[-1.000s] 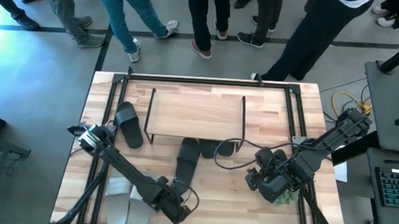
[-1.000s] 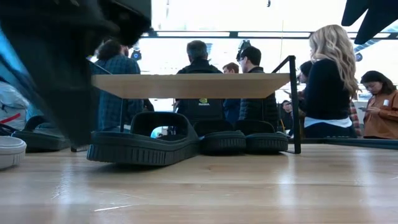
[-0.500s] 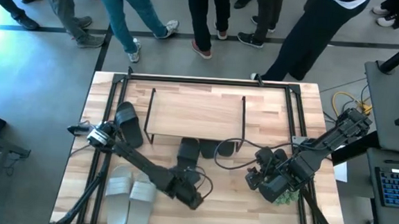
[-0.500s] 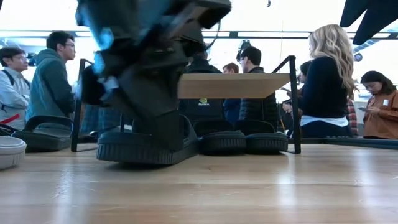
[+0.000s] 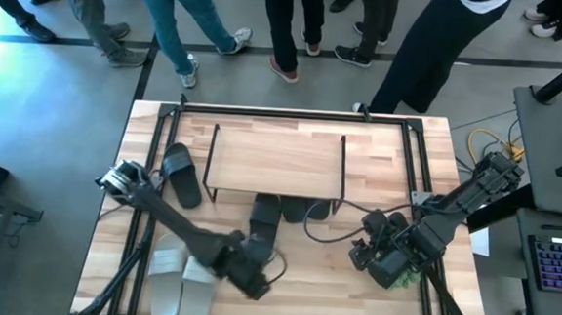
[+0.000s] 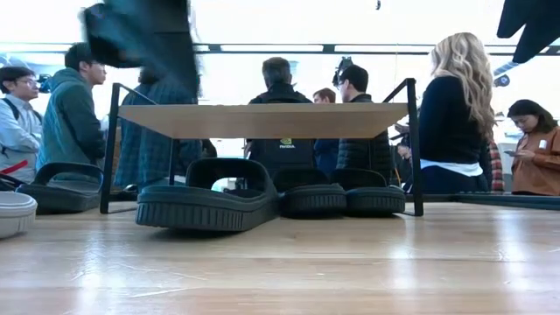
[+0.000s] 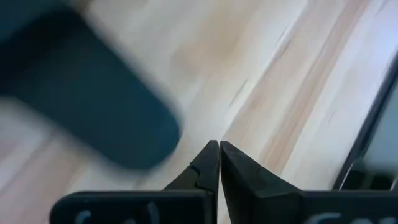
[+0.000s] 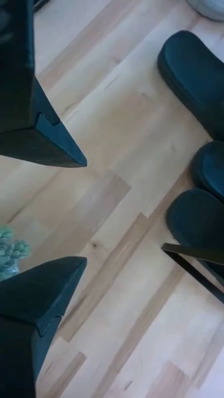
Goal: Pick and place slides into the shelf
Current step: Put the bottom black slide under the shelf
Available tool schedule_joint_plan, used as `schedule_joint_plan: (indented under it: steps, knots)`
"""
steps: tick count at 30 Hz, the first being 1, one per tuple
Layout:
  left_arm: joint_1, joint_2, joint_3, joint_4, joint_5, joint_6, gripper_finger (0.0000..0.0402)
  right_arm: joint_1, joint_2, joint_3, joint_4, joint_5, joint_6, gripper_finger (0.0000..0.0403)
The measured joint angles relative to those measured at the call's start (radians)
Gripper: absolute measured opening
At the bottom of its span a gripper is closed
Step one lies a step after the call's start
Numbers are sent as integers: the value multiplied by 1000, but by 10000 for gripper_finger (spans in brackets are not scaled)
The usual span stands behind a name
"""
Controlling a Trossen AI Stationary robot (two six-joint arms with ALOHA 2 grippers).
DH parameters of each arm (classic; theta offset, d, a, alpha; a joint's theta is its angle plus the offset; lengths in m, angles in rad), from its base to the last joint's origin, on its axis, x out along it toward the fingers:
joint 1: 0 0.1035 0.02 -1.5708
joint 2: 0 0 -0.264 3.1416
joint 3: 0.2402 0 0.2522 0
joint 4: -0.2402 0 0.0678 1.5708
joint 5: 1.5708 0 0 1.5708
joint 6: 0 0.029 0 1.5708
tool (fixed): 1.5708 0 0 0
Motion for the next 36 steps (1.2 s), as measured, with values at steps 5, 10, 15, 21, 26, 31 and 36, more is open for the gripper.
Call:
schedule_joint_plan:
  steps: [5, 10, 15, 21, 26, 31, 36]
  knots:
    - [-18, 34, -28, 50, 144, -1, 0, 1, 0, -8, -1, 1, 0, 237]
    - [-18, 75, -40, 57, 125, -5, 0, 1, 0, -13, -6, 7, 3, 237]
    - [16, 86, -83, 57, 117, -5, 0, 1, 0, -16, -6, 16, 9, 237]
    - [57, 88, -114, 92, 76, 9, 0, 1, 0, -16, -6, 19, 9, 237]
    - [89, 88, -148, 174, 72, 30, 0, 1, 0, -16, -6, 19, 9, 237]
    - [106, 88, -160, 136, 43, 57, 0, 1, 0, -16, -6, 19, 12, 237]
    - [125, 88, -157, 109, 15, 80, 0, 1, 0, -17, -6, 19, 18, 237]
